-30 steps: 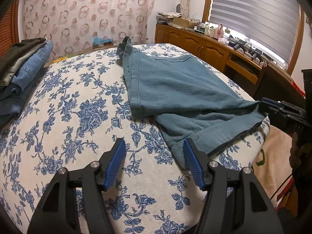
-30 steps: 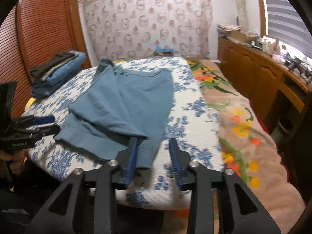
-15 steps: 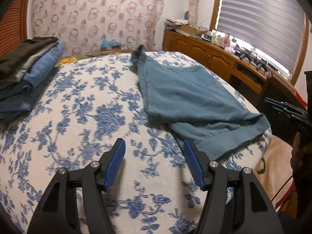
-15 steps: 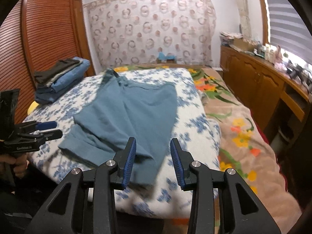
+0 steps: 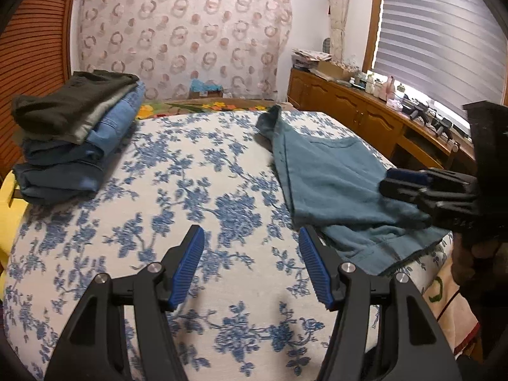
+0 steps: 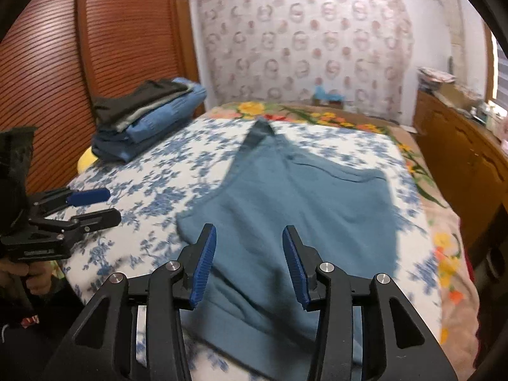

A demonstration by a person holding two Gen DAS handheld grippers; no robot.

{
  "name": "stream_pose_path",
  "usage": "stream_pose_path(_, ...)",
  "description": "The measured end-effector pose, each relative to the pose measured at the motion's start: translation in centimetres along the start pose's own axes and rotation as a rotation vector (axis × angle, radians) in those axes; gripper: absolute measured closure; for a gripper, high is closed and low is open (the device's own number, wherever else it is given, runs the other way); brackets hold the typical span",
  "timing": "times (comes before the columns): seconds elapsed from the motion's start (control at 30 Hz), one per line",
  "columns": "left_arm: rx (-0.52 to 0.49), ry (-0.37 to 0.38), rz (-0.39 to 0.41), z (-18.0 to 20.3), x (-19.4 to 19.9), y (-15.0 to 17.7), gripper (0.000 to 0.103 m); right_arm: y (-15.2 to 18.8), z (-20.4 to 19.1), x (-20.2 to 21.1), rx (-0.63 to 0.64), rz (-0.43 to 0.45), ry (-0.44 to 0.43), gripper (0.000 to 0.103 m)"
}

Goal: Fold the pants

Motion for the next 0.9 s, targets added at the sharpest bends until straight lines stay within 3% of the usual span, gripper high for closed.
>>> stream_pose_path(0.47,0.020,-0.015,0.024,-1.4,0.8,-0.2,0.041,-1.1,-3.3,-5.5,0.079,-0.105,-0.112,0.059)
stream_pose_path(0.8,0.039,-0.024,0.018,-2.1,0.7,-0.1,0.041,-0.8,-5.5,-7.1,0.172,-0.147,-0.123,0.059)
stream_pose_path(0.9,0.039,-0.024,0.014,-2.1,0.5,0.0,0.041,-0.9,-5.5,-7.4,0.188,-0.158,-0.113,0.070)
Point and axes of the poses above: each gripper's, at about its wrist camera, not at the fingertips, and x roughly against the way its jaws point, z to its right, y to its underside, the point moved 4 cm from there along -x, roughly the way its jaws point, and after that the axes turned 13 degrees about x, right-handed, at the moved point
